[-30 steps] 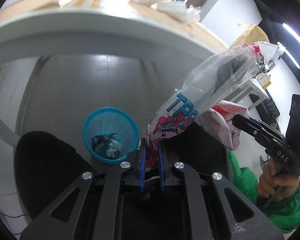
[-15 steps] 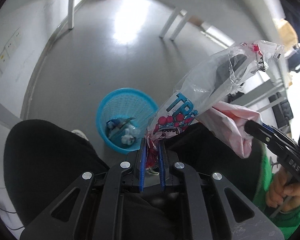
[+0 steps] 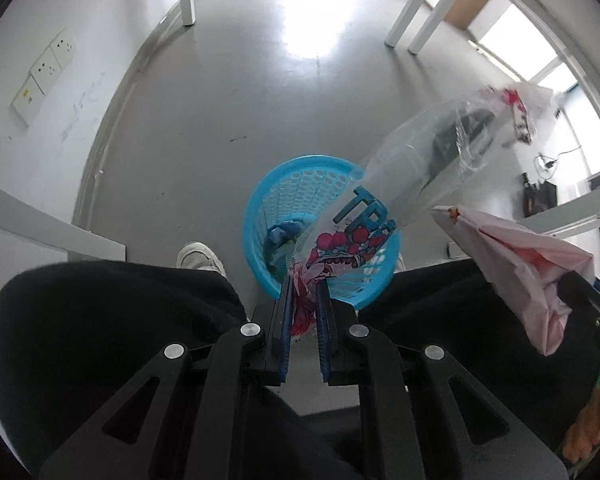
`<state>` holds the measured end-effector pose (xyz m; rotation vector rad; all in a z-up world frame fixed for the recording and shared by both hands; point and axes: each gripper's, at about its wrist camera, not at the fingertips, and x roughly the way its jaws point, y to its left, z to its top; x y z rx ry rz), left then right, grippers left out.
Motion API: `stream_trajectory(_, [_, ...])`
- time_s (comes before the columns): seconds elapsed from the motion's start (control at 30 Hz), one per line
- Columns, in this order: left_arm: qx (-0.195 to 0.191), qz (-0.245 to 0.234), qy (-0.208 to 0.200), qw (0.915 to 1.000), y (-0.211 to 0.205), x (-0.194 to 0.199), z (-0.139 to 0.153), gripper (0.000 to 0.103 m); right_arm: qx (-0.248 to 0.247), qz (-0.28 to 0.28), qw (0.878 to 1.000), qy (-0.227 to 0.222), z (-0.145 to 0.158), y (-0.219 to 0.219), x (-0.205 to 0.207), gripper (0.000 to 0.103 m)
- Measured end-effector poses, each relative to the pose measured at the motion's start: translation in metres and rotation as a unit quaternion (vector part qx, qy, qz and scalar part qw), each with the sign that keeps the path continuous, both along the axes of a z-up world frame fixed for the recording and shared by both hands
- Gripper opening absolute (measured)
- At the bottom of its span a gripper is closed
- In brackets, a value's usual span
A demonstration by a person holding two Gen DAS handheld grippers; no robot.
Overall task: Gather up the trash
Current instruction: 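Carry the wrapper and bag in both grippers down over the blue wastebasket, then open both grippers to drop the wrapper and bag into the wastebasket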
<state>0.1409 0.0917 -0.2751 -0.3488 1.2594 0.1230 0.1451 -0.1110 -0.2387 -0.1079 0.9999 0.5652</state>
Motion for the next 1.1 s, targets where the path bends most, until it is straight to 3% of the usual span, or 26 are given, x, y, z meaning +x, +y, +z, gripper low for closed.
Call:
stream_trajectory(0.5, [0.025,0.03,0.093,0.9949,0.0,0.055,-0.067,0.01,-0.021,-0.046,0.996,0.072,-0.052,0.016,0.055,0.019])
stream_trajectory(0.7, [0.001,0.043,0.131,0.9905,0.003,0.076,-0.098,0.01,-0.022,-0.05,0.993,0.103,-0.076,0.024,0.073,0.019])
stream_trajectory(0.9, [-0.053,0.076,0.178,0.9797,0.015,0.09,-0.133,0.01,-0.021,-0.065,0.988,0.137,-0.102,0.026,0.096,0.019])
stream_trajectory(1.1, [-0.059,0.078,0.203,0.9742,0.008,0.095,-0.157,0.01,-0.039,-0.066,0.985,0.156,-0.127,0.035,0.112,0.019])
